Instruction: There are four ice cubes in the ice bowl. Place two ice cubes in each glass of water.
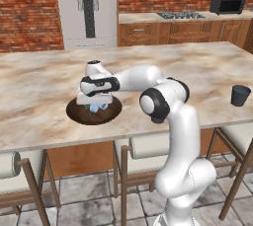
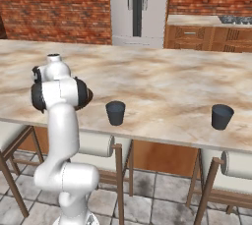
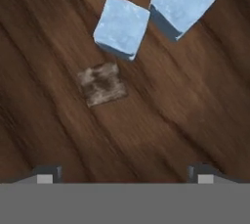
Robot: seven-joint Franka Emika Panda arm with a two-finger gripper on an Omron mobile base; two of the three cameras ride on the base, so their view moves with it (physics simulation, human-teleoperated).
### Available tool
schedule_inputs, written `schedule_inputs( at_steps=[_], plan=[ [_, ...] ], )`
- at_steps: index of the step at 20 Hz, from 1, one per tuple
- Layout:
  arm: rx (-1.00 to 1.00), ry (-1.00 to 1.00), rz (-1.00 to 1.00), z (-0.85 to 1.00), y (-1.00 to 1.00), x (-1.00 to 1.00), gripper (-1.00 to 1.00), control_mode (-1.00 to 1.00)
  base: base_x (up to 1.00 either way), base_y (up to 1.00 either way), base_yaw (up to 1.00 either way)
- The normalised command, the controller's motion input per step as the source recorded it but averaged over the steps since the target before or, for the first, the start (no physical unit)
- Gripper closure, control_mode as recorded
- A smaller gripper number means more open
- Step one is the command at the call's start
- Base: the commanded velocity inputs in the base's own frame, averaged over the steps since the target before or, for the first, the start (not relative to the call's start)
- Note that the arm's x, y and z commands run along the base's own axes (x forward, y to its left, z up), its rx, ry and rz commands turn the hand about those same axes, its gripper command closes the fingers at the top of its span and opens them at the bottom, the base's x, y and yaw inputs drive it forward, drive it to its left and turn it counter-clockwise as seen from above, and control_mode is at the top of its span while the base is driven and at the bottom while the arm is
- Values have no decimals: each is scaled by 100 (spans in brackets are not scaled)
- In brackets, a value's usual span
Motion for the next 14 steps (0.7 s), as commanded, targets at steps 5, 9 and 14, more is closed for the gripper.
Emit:
schedule_inputs(
  at_steps=[5,9,14],
  plan=[
    [0,1,12,-32,13,16,-100,-100,0,0,0],
    [0,0,11,-32,1,26,-100,-100,0,0,0],
    [0,0,8,-21,0,33,-100,-100,0,0,0]
  ],
)
